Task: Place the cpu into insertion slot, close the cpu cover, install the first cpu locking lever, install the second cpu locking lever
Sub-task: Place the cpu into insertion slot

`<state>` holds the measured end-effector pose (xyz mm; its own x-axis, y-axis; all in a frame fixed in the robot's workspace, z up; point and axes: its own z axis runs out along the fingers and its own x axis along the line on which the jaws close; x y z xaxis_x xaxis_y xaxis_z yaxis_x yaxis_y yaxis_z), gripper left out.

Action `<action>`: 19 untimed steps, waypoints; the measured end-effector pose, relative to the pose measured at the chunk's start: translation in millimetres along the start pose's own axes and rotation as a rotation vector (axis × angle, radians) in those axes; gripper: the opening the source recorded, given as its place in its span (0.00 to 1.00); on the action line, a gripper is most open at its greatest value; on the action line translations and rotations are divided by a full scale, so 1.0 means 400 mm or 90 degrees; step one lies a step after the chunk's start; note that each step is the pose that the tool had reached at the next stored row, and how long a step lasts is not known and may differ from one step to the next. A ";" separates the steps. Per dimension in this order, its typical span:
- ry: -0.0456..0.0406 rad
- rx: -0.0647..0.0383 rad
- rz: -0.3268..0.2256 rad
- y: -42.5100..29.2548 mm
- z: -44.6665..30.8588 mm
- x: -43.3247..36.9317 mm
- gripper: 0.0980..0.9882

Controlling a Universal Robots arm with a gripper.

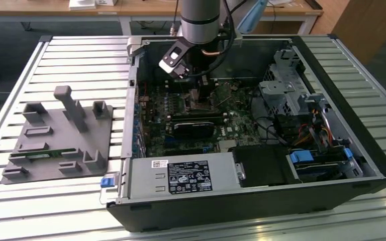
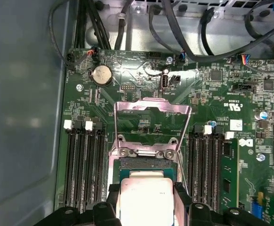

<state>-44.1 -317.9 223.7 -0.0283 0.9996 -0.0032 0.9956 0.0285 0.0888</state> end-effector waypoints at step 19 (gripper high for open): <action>-0.0021 0.000 0.025 -0.003 0.038 0.000 0.49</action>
<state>-44.1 -317.9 208.4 0.0110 0.9999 -0.0031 0.9960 -0.0106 0.0889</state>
